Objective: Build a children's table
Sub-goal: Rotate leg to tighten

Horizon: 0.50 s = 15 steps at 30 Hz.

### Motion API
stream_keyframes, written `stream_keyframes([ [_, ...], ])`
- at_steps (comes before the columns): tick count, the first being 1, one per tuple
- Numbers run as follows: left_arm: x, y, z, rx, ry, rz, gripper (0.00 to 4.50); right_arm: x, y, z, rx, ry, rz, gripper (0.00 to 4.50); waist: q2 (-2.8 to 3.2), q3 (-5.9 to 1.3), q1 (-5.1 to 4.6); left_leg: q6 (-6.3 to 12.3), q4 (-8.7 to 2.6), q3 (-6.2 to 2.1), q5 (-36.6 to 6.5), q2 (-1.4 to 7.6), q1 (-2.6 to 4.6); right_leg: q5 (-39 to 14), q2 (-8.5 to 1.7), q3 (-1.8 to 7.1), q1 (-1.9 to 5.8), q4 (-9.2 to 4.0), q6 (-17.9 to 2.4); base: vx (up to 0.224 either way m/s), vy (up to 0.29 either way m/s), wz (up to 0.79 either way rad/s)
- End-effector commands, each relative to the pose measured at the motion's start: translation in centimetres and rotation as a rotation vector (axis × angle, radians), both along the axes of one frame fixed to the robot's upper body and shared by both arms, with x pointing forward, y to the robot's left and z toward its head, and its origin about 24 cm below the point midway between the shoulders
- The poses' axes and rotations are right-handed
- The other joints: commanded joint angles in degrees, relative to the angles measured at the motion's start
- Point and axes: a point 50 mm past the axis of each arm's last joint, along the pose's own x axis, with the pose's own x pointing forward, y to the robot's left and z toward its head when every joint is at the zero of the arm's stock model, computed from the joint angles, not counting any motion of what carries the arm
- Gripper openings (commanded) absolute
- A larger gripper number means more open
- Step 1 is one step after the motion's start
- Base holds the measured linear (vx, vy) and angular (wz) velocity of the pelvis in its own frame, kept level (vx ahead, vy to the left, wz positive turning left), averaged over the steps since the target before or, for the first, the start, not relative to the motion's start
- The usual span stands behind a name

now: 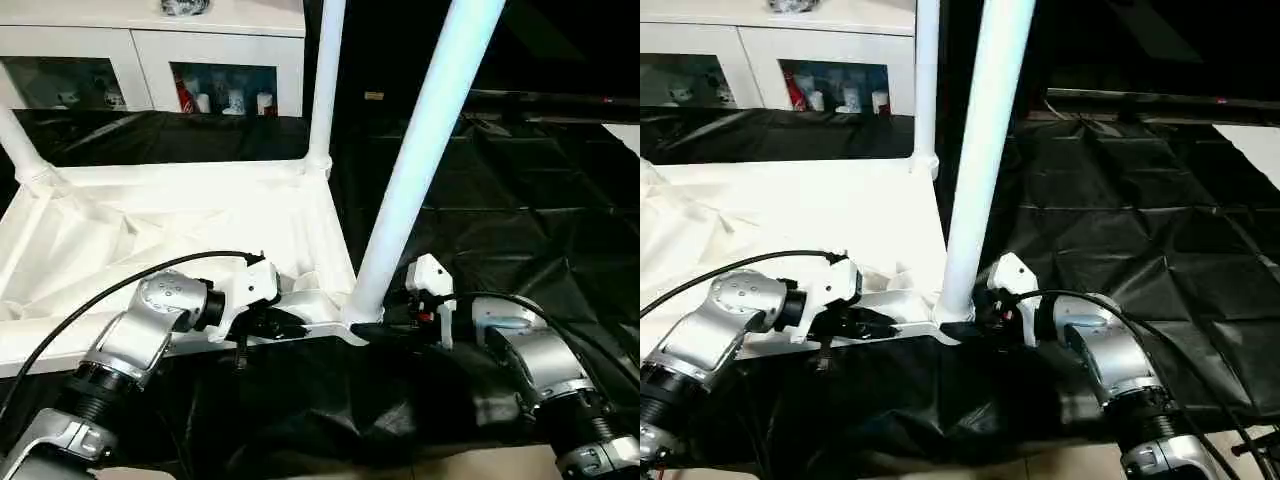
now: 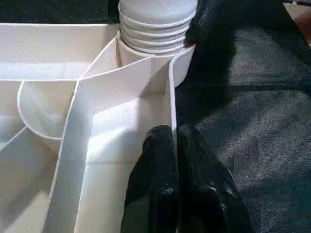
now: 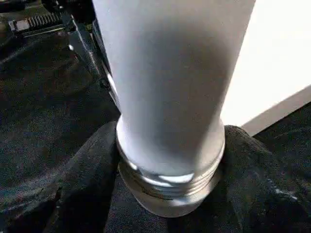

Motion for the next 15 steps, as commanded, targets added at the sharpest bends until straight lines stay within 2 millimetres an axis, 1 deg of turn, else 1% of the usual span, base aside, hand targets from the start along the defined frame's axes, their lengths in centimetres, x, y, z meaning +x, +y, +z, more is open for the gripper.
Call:
stream_keyframes([
  [1, -1.0, -0.3, -1.1, 0.023, 0.070, -0.046, 0.00, 0.1, 1.0, 0.0, 0.024, -0.010, 0.008, 2.80, 0.19, -3.08, 0.15, 1.45, -3.74, 0.01, -14.5, 1.28, 0.48, -11.1, -2.25, 1.81, 2.50, -3.35, -13.0, 0.000, 0.000, 0.00],
  [2, -1.1, 0.0, -1.0, 0.023, 0.070, -0.033, 0.00, 0.3, 1.6, -0.2, 0.039, -0.012, -0.001, 2.79, 0.21, -2.99, -0.01, 1.15, -3.84, -0.05, -15.3, 1.24, 0.44, -12.2, -2.18, 1.76, 2.54, -3.47, -12.8, 0.000, 0.000, 0.00],
  [3, -1.2, 0.2, -0.9, 0.024, 0.069, -0.028, 0.00, 0.4, 1.9, -0.2, 0.045, -0.013, -0.005, 2.78, 0.30, -2.96, -0.26, 0.83, -3.89, -0.09, -16.0, 1.22, 0.40, -13.2, -2.22, 1.77, 2.48, -3.53, -12.7, 0.000, 0.000, 0.00],
  [4, -1.2, 0.5, -0.7, 0.027, 0.067, -0.020, 0.00, 0.5, 2.3, -0.2, 0.051, -0.015, -0.004, 2.78, 0.59, -2.84, -0.49, 0.47, -4.01, -0.18, -17.2, 1.20, 0.39, -15.1, -2.18, 1.76, 2.45, -3.73, -12.1, 0.000, 0.000, 0.00],
  [5, -1.2, 0.5, -0.7, 0.027, 0.067, -0.020, 0.00, 0.5, 2.3, -0.2, 0.051, -0.015, -0.004, 2.77, 0.44, -2.89, -0.65, 0.29, -3.96, -0.17, -17.7, 1.21, 0.47, -15.9, -2.19, 1.78, 2.40, -3.83, -11.9, 0.000, 0.000, 0.00],
  [6, -1.3, 0.9, -0.5, 0.033, 0.068, -0.011, 0.00, 0.6, 2.8, -0.1, 0.058, -0.020, -0.002, 2.77, 0.54, -2.79, -0.78, 0.09, -4.02, -0.24, -18.4, 1.19, 0.57, -17.3, -2.14, 1.80, 2.28, -4.00, -11.5, 0.000, 0.000, 0.00],
  [7, -1.5, 1.3, -0.4, 0.039, 0.069, -0.005, 0.00, 0.7, 3.2, -0.1, 0.065, -0.022, 0.001, 2.77, 0.51, -2.80, -1.21, -0.28, -4.16, -0.45, -19.0, 1.25, 0.34, -18.1, -2.25, 1.75, 2.43, -3.87, -11.5, 0.000, 0.000, 0.00],
  [8, -1.5, 1.4, -0.3, 0.042, 0.070, -0.003, 0.00, 0.8, 3.3, 0.0, 0.067, -0.022, 0.003, 2.77, 0.57, -2.66, -1.40, -0.37, -4.32, -0.56, -19.3, 1.15, 0.11, -19.4, -2.14, 1.65, 2.49, -3.98, -11.0, 0.000, 0.000, 0.00],
  [9, -1.8, 2.1, -0.2, 0.057, 0.072, 0.007, 0.00, 0.9, 3.9, 0.0, 0.075, -0.023, 0.009, 2.77, 0.64, -2.66, -1.43, -0.77, -4.32, -0.72, -20.3, 1.20, 0.23, -21.6, -2.20, 1.63, 2.35, -4.14, -10.2, 0.000, 0.000, 0.00],
  [10, -1.9, 2.3, -0.2, 0.062, 0.073, 0.010, 0.00, 0.9, 4.0, 0.0, 0.077, -0.024, 0.011, 2.77, 0.62, -2.70, -1.54, -0.97, -4.30, -0.81, -20.7, 1.24, 0.31, -21.9, -2.27, 1.73, 2.23, -4.15, -10.1, 0.000, 0.000, 0.00],
  [12, -2.2, 2.8, -0.1, 0.076, 0.076, 0.017, 0.00, 1.0, 4.4, 0.0, 0.081, -0.025, 0.018, 2.77, 0.78, -2.62, -1.79, -1.06, -4.34, -0.86, -21.1, 1.22, 0.39, -21.8, -2.14, 1.79, 2.04, -4.26, -10.3, 0.000, 0.000, 0.00],
  [13, -2.5, 3.1, -0.1, 0.085, 0.080, 0.021, 0.00, 1.0, 4.6, -0.1, 0.082, -0.026, 0.022, 2.77, 0.68, -2.73, -1.75, -1.14, -4.23, -0.86, -21.0, 1.28, 0.58, -20.8, -2.15, 1.87, 1.97, -4.06, -10.8, 0.000, 0.000, 0.00],
  [14, -2.7, 3.5, -0.1, 0.094, 0.083, 0.028, 0.00, 1.0, 4.9, -0.1, 0.083, -0.026, 0.027, 2.77, 0.45, -2.64, -1.85, -0.98, -4.31, -0.81, -20.6, 1.26, 0.44, -20.2, -2.01, 1.87, 2.07, -4.09, -11.0, 0.000, 0.000, 0.00],
  [15, -2.8, 3.5, -0.1, 0.096, 0.083, 0.029, 0.00, 1.0, 4.9, -0.1, 0.083, -0.027, 0.028, 2.77, 0.61, -2.66, -1.81, -0.96, -4.28, -0.85, -20.6, 1.27, 0.49, -19.9, -2.03, 1.90, 1.98, -3.96, -11.2, 0.000, 0.000, 0.00],
])
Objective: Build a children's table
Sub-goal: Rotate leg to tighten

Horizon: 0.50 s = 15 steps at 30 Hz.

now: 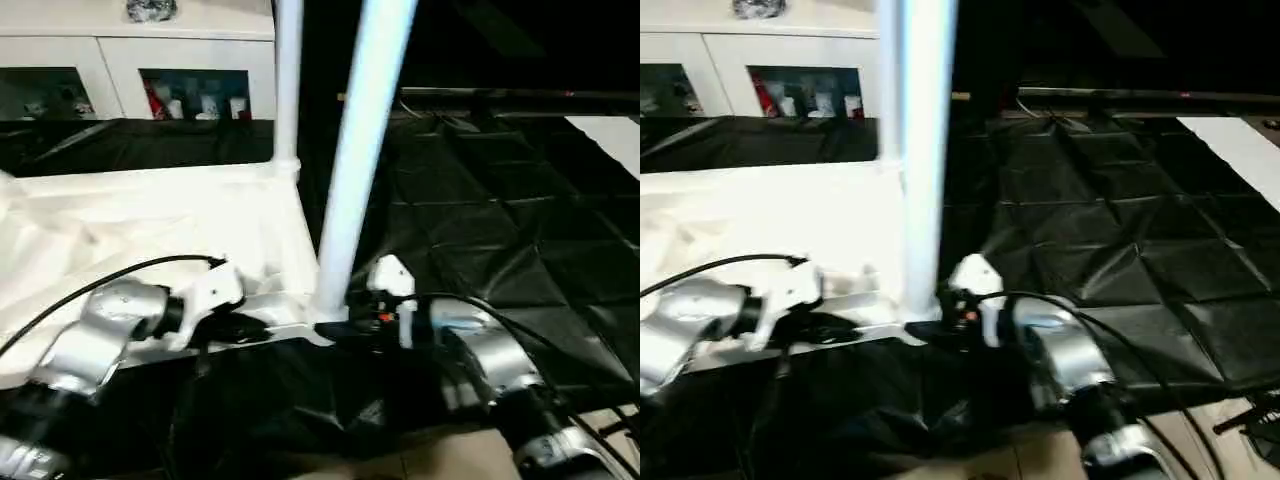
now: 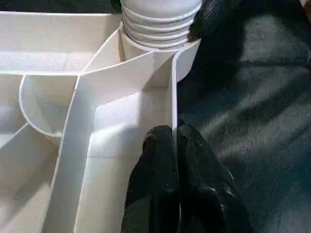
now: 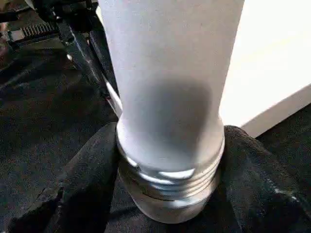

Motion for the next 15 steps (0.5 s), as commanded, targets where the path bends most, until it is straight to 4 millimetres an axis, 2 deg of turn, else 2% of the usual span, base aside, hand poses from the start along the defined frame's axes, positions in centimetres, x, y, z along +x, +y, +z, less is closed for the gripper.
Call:
stream_keyframes([
  [1, -1.4, -0.3, -1.1, 0.013, 0.080, -0.056, 0.00, 0.6, 0.4, 0.5, 0.009, -0.024, -0.011, 2.77, 0.70, -2.66, 0.49, -0.82, -4.31, -0.20, -20.3, 1.08, 0.32, -19.6, -2.63, 1.84, 2.04, -3.95, -11.0, 0.000, 0.000, 0.00],
  [2, -1.4, -0.6, -1.2, 0.003, 0.073, -0.045, 0.00, 0.6, 0.6, 0.4, 0.014, -0.026, -0.020, 2.77, 0.57, -2.66, 0.47, -0.78, -4.29, -0.16, -20.2, 1.10, 0.36, -19.3, -2.61, 1.88, 2.01, -3.99, -11.1, 0.000, 0.000, 0.00],
  [6, -0.7, -2.1, -1.5, -0.042, 0.026, -0.017, 0.00, 1.1, 0.6, 0.0, 0.014, -0.022, -0.103, 2.77, 0.70, -2.56, 0.57, -0.75, -4.17, 0.07, -19.9, 1.01, 0.62, -17.8, -2.53, 2.04, 1.97, -3.99, -11.7, 0.000, 0.000, 0.00],
  [8, -0.1, -2.8, -1.8, -0.051, -0.014, 0.013, 0.00, 1.4, 0.7, -0.4, -0.004, -0.022, -0.171, 2.77, 0.57, -2.37, 0.62, -1.16, -4.22, 0.10, -21.7, 0.86, 0.93, -20.9, -2.39, 2.02, 1.68, -4.33, -10.8, 0.000, 0.000, 0.00],
  [10, 0.4, -3.4, -1.9, -0.052, -0.042, 0.033, 0.00, 1.8, 0.8, -0.6, -0.015, -0.031, -0.238, 2.77, 0.56, -2.36, 0.92, -1.77, -4.17, -0.10, -23.2, 0.79, 1.09, -25.6, -2.69, 2.05, 1.52, -4.81, -9.0, 0.000, 0.000, 0.00],
  [11, 1.3, -4.0, -2.2, -0.051, -0.060, 0.092, 0.00, 2.4, 1.0, -0.8, -0.016, -0.024, -0.355, 2.77, 0.75, -2.39, 0.93, -1.92, -4.19, -0.15, -23.3, 0.79, 1.08, -26.1, -2.73, 2.07, 1.49, -4.87, -8.6, 0.000, 0.000, 0.00],
  [12, 1.5, -4.3, -2.3, -0.051, -0.065, 0.110, 0.00, 2.6, 1.1, -0.9, -0.015, -0.019, -0.391, 2.76, 0.84, -2.18, 0.71, -2.38, -4.19, -0.04, -24.5, 0.66, 1.36, -27.8, -2.51, 2.07, 0.99, -5.33, -8.1, 0.000, 0.000, 0.00],
  [13, 2.5, -5.2, -2.6, -0.056, -0.082, 0.168, 0.00, 3.2, 1.4, -1.1, -0.014, 0.000, -0.516, 2.76, 0.75, -2.41, 0.91, -2.68, -4.07, -0.32, -25.5, 0.62, 1.69, -29.5, -2.63, 1.91, 1.05, -5.32, -7.6, 0.000, 0.000, 0.00],
  [14, 2.5, -5.2, -2.6, -0.056, -0.082, 0.168, 0.00, 3.2, 1.4, -1.1, -0.014, 0.000, -0.516, 2.76, 0.68, -2.31, 0.69, -2.74, -4.13, -0.30, -25.1, 0.48, 1.31, -30.4, -2.61, 1.89, 1.09, -5.44, -7.0, 0.000, 0.000, 0.00],
  [15, 3.4, -6.5, -2.5, -0.071, -0.108, 0.213, 0.00, 3.6, 1.9, -1.3, -0.026, -0.001, -0.591, 2.76, 0.78, -2.34, 0.86, -2.91, -4.19, -0.45, -25.4, 0.58, 1.40, -30.9, -2.72, 1.83, 1.09, -5.54, -6.6, 0.000, 0.000, 0.00],
])
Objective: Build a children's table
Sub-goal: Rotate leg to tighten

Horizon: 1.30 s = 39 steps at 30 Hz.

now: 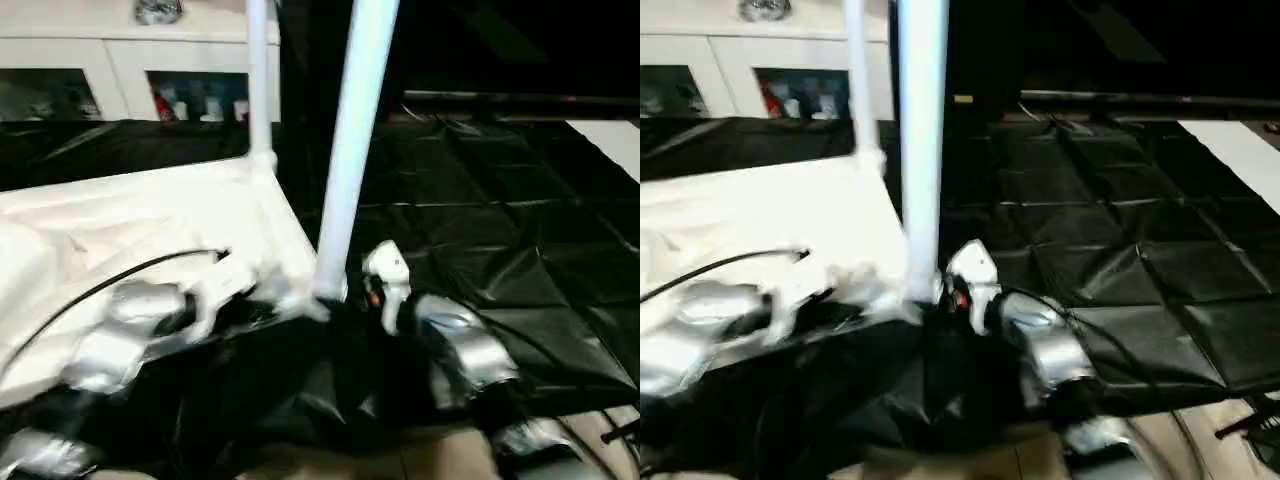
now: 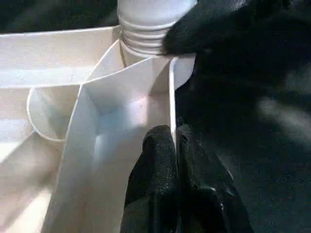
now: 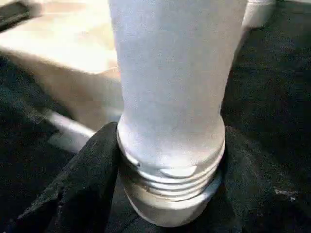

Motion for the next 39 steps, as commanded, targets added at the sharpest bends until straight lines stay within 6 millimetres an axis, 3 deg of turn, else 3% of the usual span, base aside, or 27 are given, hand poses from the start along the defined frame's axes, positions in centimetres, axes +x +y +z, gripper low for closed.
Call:
stream_keyframes([
  [1, 0.4, -3.2, -1.1, -0.017, 0.011, -0.009, 0.00, 0.7, 0.8, -0.3, -0.031, 0.020, -0.127, 2.76, 0.84, -2.32, -0.24, -2.97, -4.18, -0.42, -25.8, 0.62, 0.96, -31.3, -2.59, 1.53, 0.68, -5.66, -6.1, 0.000, 0.000, 0.00],
  [3, 1.0, -4.3, -1.0, -0.026, -0.015, 0.011, 0.00, 1.0, 1.4, -0.4, -0.032, 0.029, -0.175, 2.76, 0.78, -2.35, -0.06, -2.75, -3.92, -0.43, -26.7, 0.45, 1.34, -32.5, -2.62, 1.43, 0.36, -5.91, -5.9, 0.000, 0.000, 0.00],
  [6, 1.2, -5.0, -1.0, -0.028, -0.028, 0.000, 0.00, 1.1, 2.0, -0.1, -0.018, 0.017, -0.154, 2.76, 0.79, -2.36, 0.14, -2.07, -4.07, -0.58, -26.3, 0.54, 0.79, -33.1, -2.85, 1.36, 0.72, -6.02, -5.0, 0.000, 0.000, 0.00],
  [9, 1.1, -5.6, -1.1, -0.031, -0.036, -0.049, 0.00, 1.2, 2.3, 0.5, -0.005, -0.037, -0.101, 2.76, 0.83, -2.40, 0.27, -1.45, -4.05, -0.48, -26.1, 0.51, 0.69, -32.8, -2.80, 1.41, 0.60, -6.10, -4.9, 0.000, 0.000, 0.00],
  [11, 0.9, -5.4, -1.2, -0.026, -0.034, -0.065, 0.00, 1.1, 2.0, 0.8, 0.038, -0.031, -0.070, 3.32, 0.84, -2.46, 0.38, -1.09, -4.09, -0.46, -25.8, 0.59, 0.62, -32.1, -2.76, 1.43, 0.71, -5.99, -5.1, 0.000, 0.000, 0.00],
  [14, 0.5, -4.6, -1.4, -0.016, -0.019, -0.110, 0.00, 1.0, 1.1, 1.3, 0.057, -0.051, 0.006, 3.63, 0.90, -2.59, 0.51, -0.74, -4.18, -0.39, -24.4, 0.70, 0.28, -29.6, -2.80, 1.54, 0.99, -5.73, -5.8, 0.000, 0.000, 0.00],
  [17, 0.3, -4.0, -1.4, -0.009, -0.015, -0.139, 0.00, 0.8, 0.4, 1.6, 0.045, -0.063, 0.071, 3.83, 0.93, -2.96, 0.82, 0.01, -4.12, -0.14, -21.0, 0.89, -0.06, -22.7, -2.64, 1.72, 1.44, -4.93, -7.8, 0.000, 0.000, 0.00],
  [19, -0.2, -3.3, -1.2, -0.037, 0.003, -0.201, 0.00, 0.4, -1.1, 1.9, 0.002, -0.074, 0.164, 4.08, 0.78, -3.13, 1.05, 1.17, -3.81, 0.25, -17.5, 0.96, -0.20, -16.1, -2.54, 1.79, 1.82, -4.17, -10.1, 0.025, -0.003, 0.02],
  [25, -1.1, -1.9, -0.8, -0.045, 0.055, -0.303, 0.00, -0.8, -3.5, 2.4, -0.057, -0.055, 0.364, 4.08, 0.92, -3.26, 2.07, 2.52, -3.60, 0.57, -12.4, 1.23, -0.20, -8.1, -2.42, 1.68, 2.39, -3.09, -12.6, 0.021, -0.003, 0.01],
  [29, -1.5, -1.5, -0.6, -0.043, 0.082, -0.349, 0.00, -2.1, -4.2, 2.6, -0.070, -0.006, 0.508, 4.08, 0.75, -3.20, 2.43, 2.41, -3.63, 0.64, -13.0, 1.25, -0.08, -8.8, -2.45, 1.63, 2.53, -3.06, -12.4, 0.000, 0.000, 0.00],
  [34, -1.7, -1.1, -0.5, -0.042, 0.111, -0.377, 0.00, -2.7, -4.5, 2.4, -0.109, 0.026, 0.574, 4.08, 0.60, -2.95, 2.91, 1.48, -3.71, 0.82, -15.8, 1.28, 0.12, -15.2, -2.77, 1.81, 2.08, -3.73, -11.3, 0.000, 0.000, 0.00],
  [39, -1.8, -0.8, -0.4, -0.037, 0.121, -0.389, 0.00, -2.8, -4.6, 2.4, -0.115, 0.037, 0.581, 3.73, 0.55, -2.99, 2.95, 0.92, -3.80, 0.68, -15.5, 1.26, 0.11, -15.8, -2.72, 1.83, 2.05, -3.72, -10.5, 0.000, 0.000, 0.00],
])
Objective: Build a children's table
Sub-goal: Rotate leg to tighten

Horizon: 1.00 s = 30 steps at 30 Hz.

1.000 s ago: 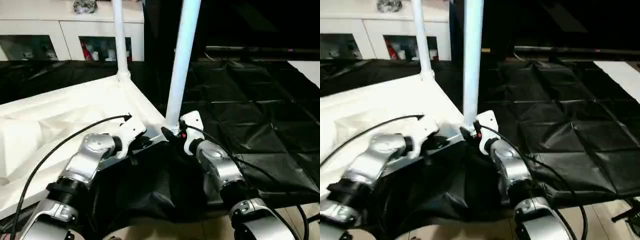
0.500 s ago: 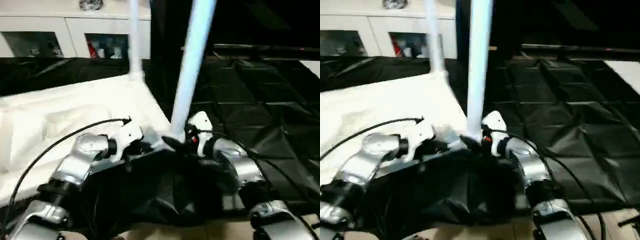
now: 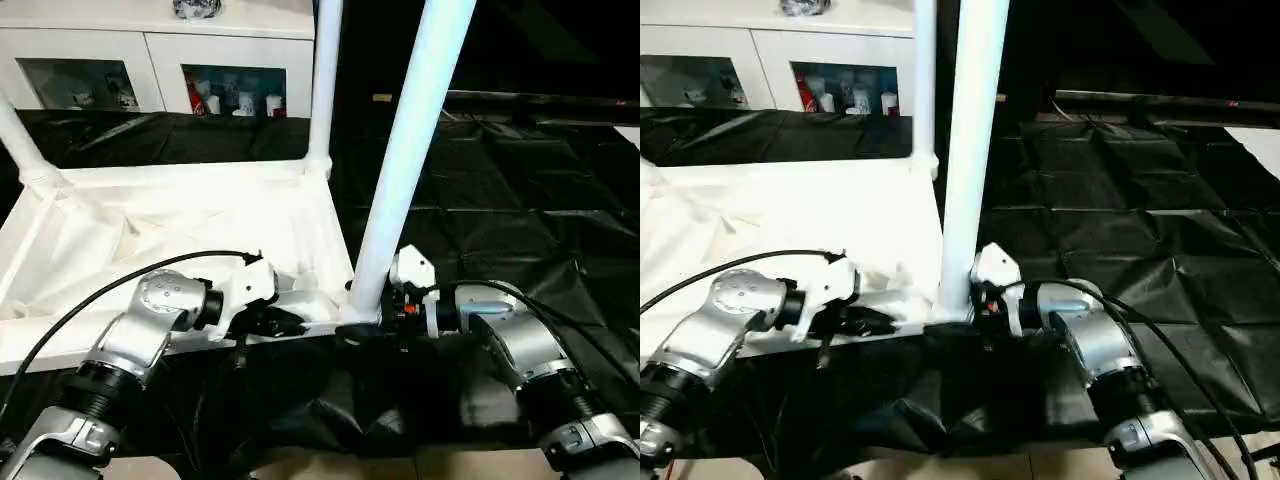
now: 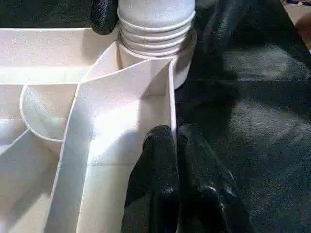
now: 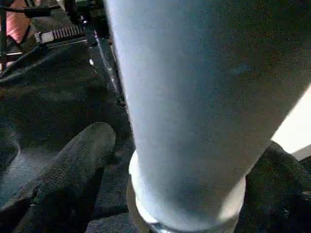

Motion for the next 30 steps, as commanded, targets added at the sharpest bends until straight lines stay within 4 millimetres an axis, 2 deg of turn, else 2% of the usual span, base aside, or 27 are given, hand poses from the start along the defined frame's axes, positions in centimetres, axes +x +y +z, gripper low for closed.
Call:
stream_keyframes([
  [1, -0.6, -0.5, -0.7, 0.012, 0.040, -0.040, 0.00, -0.4, 0.3, -0.1, -0.016, 0.012, 0.038, 3.51, -0.21, -3.02, -0.24, 0.90, -3.81, 0.18, -15.1, 1.19, 0.71, -15.1, -2.55, 1.81, 2.20, -3.75, -10.6, 0.000, 0.000, 0.00],
  [6, -0.5, -0.4, -0.8, 0.018, 0.032, -0.030, 0.00, -0.5, 0.4, -0.1, -0.017, 0.015, 0.034, 3.22, -0.17, -3.16, -0.17, 1.20, -3.65, 0.24, -13.7, 1.16, 0.70, -12.4, -2.46, 1.74, 2.31, -3.45, -11.2, 0.000, 0.000, 0.00],
  [11, -0.1, -0.8, -0.8, -0.001, 0.011, 0.005, 0.00, -0.6, 0.7, -0.7, -0.010, 0.023, 0.012, 2.77, -0.32, -3.05, -0.20, 1.09, -3.67, 0.27, -14.5, 1.14, 0.71, -14.0, -2.53, 1.77, 2.27, -3.64, -11.0, 0.000, 0.000, 0.00],
  [15, 0.6, -1.5, -0.8, -0.018, -0.012, 0.058, 0.00, -0.5, 1.4, -1.4, 0.018, 0.032, -0.070, 2.69, -0.36, -2.80, -0.29, 0.37, -3.90, 0.12, -16.9, 1.07, 0.89, -18.9, -2.64, 1.79, 2.05, -4.21, -9.5, 0.000, 0.000, 0.00],
  [16, 1.0, -1.8, -0.9, -0.010, -0.029, 0.091, 0.00, 0.1, 1.6, -1.8, 0.022, 0.017, -0.159, 2.68, -0.39, -2.71, -0.44, -0.25, -4.05, -0.08, -18.2, 1.01, 0.83, -22.4, -2.77, 1.77, 1.97, -4.51, -8.4, 0.000, 0.000, 0.00],
  [18, 1.6, -2.3, -1.0, 0.004, -0.049, 0.139, 0.00, 1.0, 2.1, -2.2, 0.026, 0.009, -0.283, 2.68, -0.31, -2.53, -0.77, -1.04, -4.04, -0.15, -20.3, 0.86, 1.21, -26.4, -2.79, 1.73, 1.41, -5.03, -7.4, 0.000, 0.000, 0.00],
  [19, 1.7, -2.4, -1.0, 0.006, -0.052, 0.146, 0.00, 1.1, 2.1, -2.2, 0.027, 0.009, -0.301, 2.68, -0.30, -2.50, -0.89, -1.42, -4.10, -0.27, -20.9, 0.83, 1.22, -27.9, -2.88, 1.68, 1.43, -5.15, -7.0, 0.000, 0.000, 0.00],
  [20, 2.3, -3.0, -0.9, 0.006, -0.064, 0.189, 0.00, 1.8, 2.6, -2.5, 0.029, 0.013, -0.414, 2.67, -0.43, -2.51, -1.15, -1.84, -4.22, -0.54, -21.6, 0.72, 1.05, -30.4, -2.93, 1.45, 1.66, -5.35, -5.9, 0.000, 0.000, 0.00],
  [22, 2.9, -3.8, -0.8, -0.008, -0.078, 0.230, 0.00, 2.3, 3.3, -2.7, 0.033, 0.026, -0.487, 2.67, -0.14, -2.54, -1.90, -2.38, -4.13, -0.79, -23.1, 0.66, 1.33, -32.2, -2.95, 1.32, 1.27, -5.63, -5.2, 0.000, 0.000, 0.00],
  [23, 3.4, -4.6, -0.5, -0.021, -0.093, 0.265, 0.00, 2.7, 4.0, -2.8, 0.033, 0.043, -0.554, 2.67, -0.28, -2.47, -2.24, -2.11, -4.09, -0.75, -23.7, 0.61, 1.29, -32.9, -2.91, 1.26, 1.16, -5.91, -5.0, 0.000, 0.000, 0.00],
  [24, 3.4, -4.6, -0.5, -0.021, -0.093, 0.265, 0.00, 2.7, 4.0, -2.8, 0.033, 0.043, -0.554, 2.67, -0.30, -2.41, -2.30, -2.13, -4.08, -0.78, -24.2, 0.57, 1.42, -33.5, -2.82, 1.20, 1.00, -6.00, -4.8, 0.000, 0.000, 0.00],
  [25, 3.7, -5.4, -0.3, -0.034, -0.103, 0.289, 0.00, 3.0, 5.0, -2.8, 0.054, 0.072, -0.599, 2.67, -0.27, -2.46, -2.28, -2.08, -4.01, -0.78, -24.5, 0.53, 1.59, -33.9, -2.83, 1.16, 0.90, -6.14, -4.7, 0.000, 0.000, 0.00],
  [28, 4.1, -6.8, 0.0, -0.063, -0.117, 0.299, 0.00, 2.7, 7.4, -2.2, 0.082, 0.041, -0.519, 2.67, -0.27, -2.54, -2.39, -1.59, -4.06, -0.85, -24.7, 0.54, 1.34, -33.6, -2.91, 1.06, 0.97, -6.32, -4.3, 0.000, 0.000, 0.00],
  [30, 4.1, -7.0, 0.1, -0.071, -0.119, 0.296, 0.00, 2.6, 7.9, -2.1, 0.094, 0.033, -0.496, 2.67, -0.39, -2.49, -2.34, -1.14, -4.05, -0.76, -24.9, 0.48, 1.36, -33.3, -2.84, 1.10, 0.87, -6.36, -4.4, 0.000, 0.000, 0.00],
])
